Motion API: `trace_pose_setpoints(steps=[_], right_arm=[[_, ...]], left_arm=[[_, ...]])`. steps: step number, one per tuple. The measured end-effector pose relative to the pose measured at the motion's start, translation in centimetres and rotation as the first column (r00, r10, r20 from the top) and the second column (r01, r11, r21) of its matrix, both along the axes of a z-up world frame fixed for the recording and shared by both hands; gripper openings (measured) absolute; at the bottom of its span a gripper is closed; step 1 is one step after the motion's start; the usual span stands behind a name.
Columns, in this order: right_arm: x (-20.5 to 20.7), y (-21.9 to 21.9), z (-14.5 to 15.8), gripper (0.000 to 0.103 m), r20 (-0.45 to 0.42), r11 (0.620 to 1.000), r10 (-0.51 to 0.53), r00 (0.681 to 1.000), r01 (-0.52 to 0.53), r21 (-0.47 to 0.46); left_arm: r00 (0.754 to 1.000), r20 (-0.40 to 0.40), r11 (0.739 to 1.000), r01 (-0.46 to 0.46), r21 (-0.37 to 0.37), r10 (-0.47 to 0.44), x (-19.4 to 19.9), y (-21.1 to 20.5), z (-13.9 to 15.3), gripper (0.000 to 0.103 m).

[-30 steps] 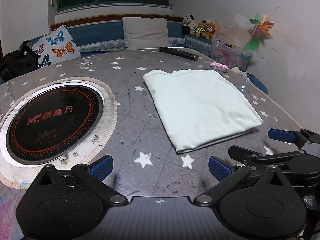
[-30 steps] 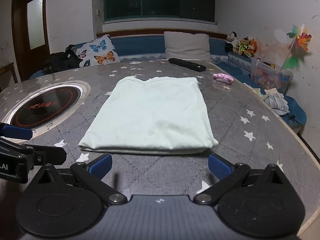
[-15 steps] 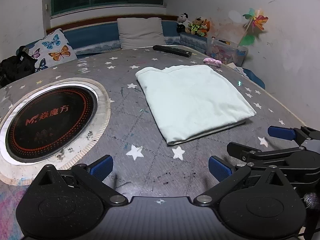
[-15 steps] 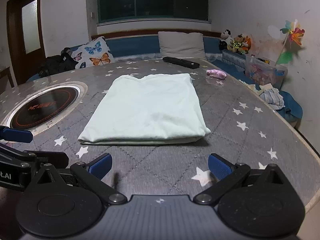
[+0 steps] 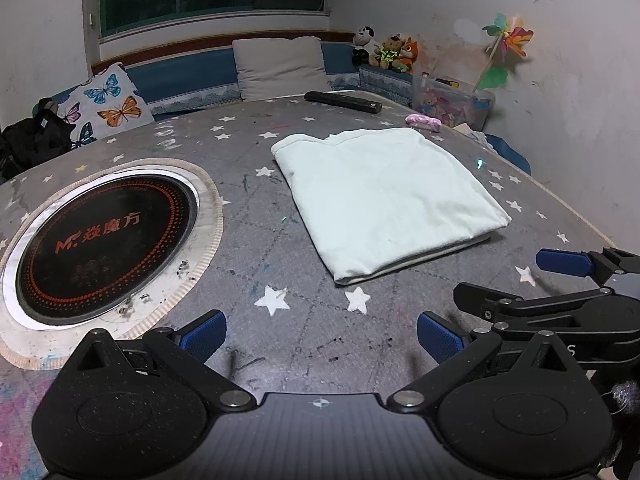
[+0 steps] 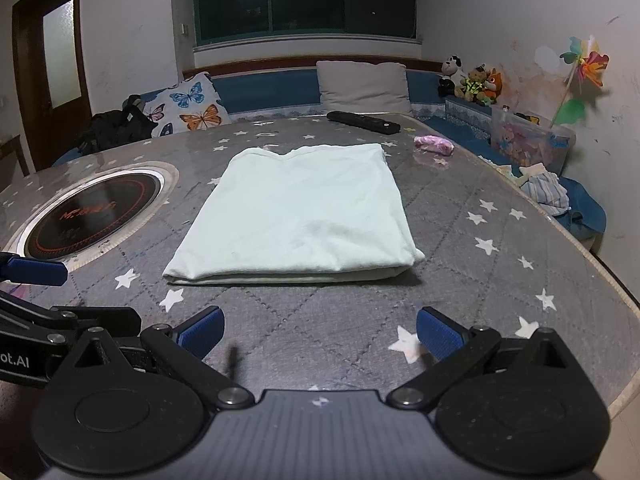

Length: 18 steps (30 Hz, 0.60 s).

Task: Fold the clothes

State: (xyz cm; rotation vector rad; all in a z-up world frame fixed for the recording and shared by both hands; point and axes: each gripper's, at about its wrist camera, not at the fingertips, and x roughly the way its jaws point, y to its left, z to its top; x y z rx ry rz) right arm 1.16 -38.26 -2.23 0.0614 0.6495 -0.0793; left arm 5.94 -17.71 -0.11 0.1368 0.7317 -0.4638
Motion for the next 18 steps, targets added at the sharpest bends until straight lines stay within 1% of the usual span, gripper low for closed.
trace_pose_setpoints(steps=[18], right_arm=[[-1.2, 0.3, 0.3, 0.103, 0.019, 1.000, -0.011, 1.000, 0.011, 0.005]], left_arm=[[0.999, 0.043, 1.000, 0.007, 0.009, -0.007, -1.5, 0.1, 0.3, 0.103]])
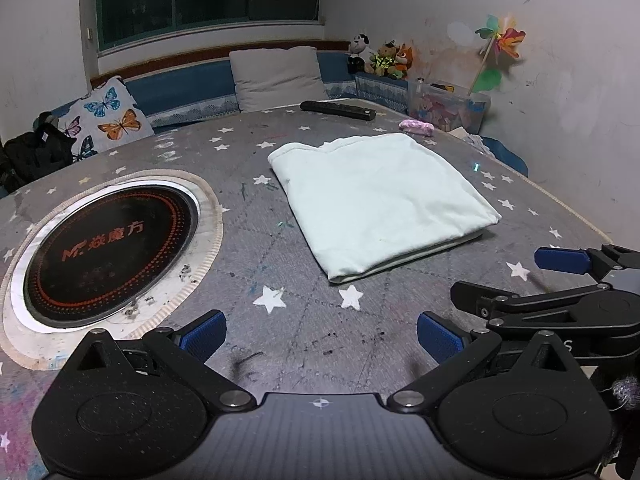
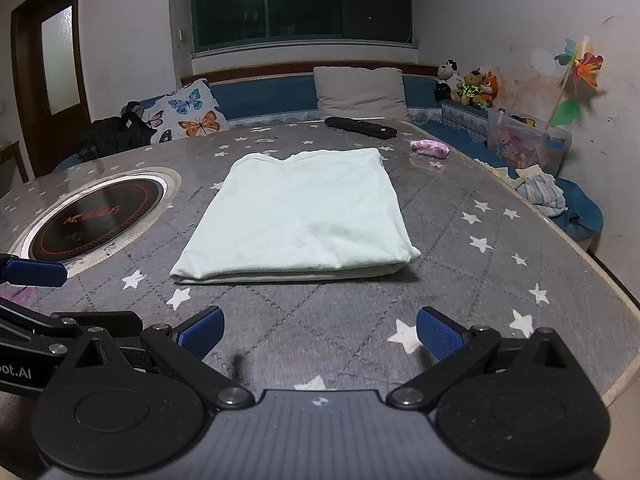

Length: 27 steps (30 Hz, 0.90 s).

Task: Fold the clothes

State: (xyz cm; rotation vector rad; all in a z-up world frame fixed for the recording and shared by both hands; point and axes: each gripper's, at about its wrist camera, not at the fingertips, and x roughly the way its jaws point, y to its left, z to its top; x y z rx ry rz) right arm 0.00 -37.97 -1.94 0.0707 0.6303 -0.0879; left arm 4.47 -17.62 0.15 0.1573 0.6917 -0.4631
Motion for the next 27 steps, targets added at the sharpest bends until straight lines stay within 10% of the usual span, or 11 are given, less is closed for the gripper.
trace_pose_setpoints(steps=[27], right_arm=[[-3.3, 1.0, -0.6, 0.103, 0.019, 0.999, -0.020, 1.000, 0.020, -0.037]], left_arm=[[0.999, 0.040, 0.999, 0.014, -0.030, -0.013, -3.5, 1.1, -1.0, 0.103]])
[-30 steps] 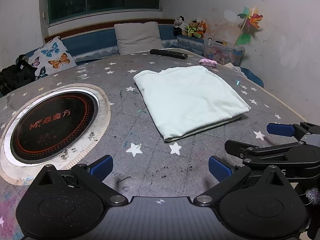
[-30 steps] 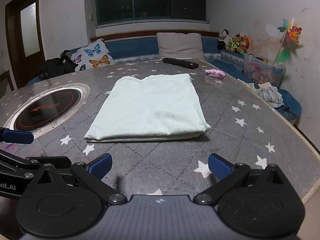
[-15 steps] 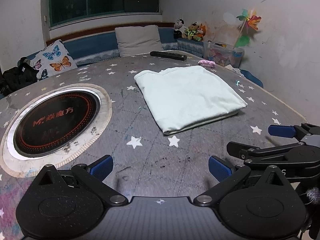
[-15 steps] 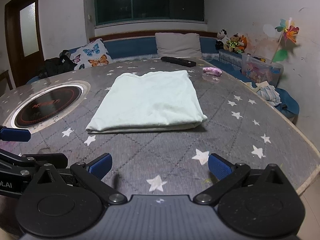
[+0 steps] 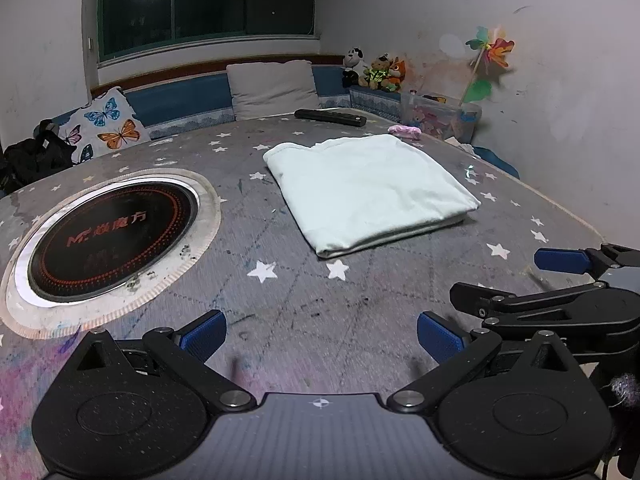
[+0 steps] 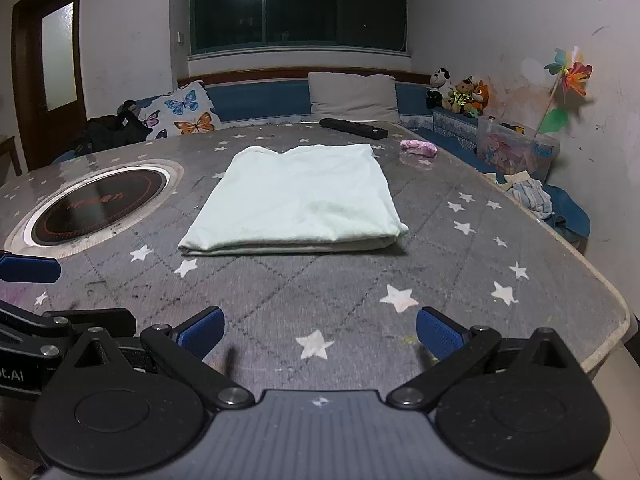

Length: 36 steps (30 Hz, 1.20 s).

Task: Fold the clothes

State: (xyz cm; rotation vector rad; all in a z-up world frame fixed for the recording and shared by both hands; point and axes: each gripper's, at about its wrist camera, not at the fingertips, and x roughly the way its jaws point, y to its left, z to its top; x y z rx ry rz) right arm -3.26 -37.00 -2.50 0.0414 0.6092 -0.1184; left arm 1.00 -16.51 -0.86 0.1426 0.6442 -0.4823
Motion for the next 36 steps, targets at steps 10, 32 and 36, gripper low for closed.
trace_pose_setpoints(steps=[10, 32, 36], right_arm=[[-0.6, 0.5, 0.1, 0.103, 0.010, 1.000, 0.012, 1.000, -0.012, -0.006], [0.9, 1.0, -0.5, 0.103, -0.004, 0.999, 0.049, 0.999, -0.049, -0.006], [1.3, 0.5, -0.7, 0.103, -0.011, 0.999, 0.034, 0.999, -0.034, -0.010]], left_arm=[[1.000, 0.015, 1.000, -0.007, -0.010, 0.008, -0.6, 0.4, 0.0, 0.103], [0.999, 0.014, 0.999, -0.032, 0.009, 0.031, 0.8, 0.5, -0.2, 0.103], [1.000, 0.002, 1.000, -0.022, 0.011, 0.022, 1.3, 0.2, -0.4, 0.103]])
